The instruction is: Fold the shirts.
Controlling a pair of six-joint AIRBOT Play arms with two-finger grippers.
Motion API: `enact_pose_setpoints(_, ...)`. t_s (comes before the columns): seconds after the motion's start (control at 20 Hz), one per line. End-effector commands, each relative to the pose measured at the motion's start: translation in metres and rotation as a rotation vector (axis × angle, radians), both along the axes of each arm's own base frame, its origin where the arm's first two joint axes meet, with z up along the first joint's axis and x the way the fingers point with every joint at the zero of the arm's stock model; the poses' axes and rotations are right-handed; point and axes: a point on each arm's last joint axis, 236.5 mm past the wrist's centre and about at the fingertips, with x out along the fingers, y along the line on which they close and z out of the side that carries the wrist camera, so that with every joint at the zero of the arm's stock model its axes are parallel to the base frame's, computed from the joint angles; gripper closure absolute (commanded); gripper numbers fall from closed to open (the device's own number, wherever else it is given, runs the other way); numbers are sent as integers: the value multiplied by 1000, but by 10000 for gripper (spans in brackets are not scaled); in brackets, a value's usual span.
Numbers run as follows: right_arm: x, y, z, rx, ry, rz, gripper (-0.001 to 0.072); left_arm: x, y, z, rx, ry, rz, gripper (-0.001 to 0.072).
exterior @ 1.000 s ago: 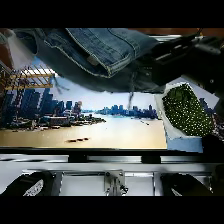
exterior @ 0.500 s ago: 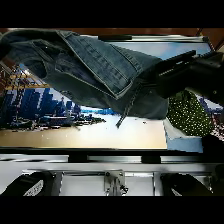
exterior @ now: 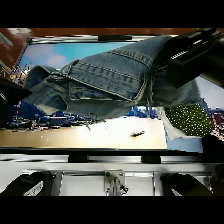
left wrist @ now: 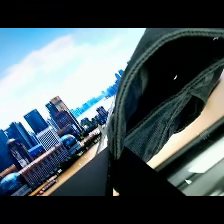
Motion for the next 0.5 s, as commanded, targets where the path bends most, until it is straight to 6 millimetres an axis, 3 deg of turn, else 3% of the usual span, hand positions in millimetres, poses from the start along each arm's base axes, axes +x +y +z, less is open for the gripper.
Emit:
enact_pose_setpoints(0.0,0,-1,20,-5,-82,8,620,-39,-22,-29,-40,203,-102,662)
enact_pose_setpoints(0.1,10,-1,32,-6,-148,-11,620,-53,-40,-55,-44,308,-161,661)
enact_pose_setpoints(0.25,42,13,36,-26,-226,-30,620,-60,-60,-115,-19,442,-204,661)
enact_pose_setpoints(0.35,74,35,7,-67,-182,-25,621,-59,-70,-154,-18,505,-193,662)
enact_pose_setpoints(0.45,116,53,-42,-93,-83,-32,621,-65,-76,-189,-34,589,-177,662)
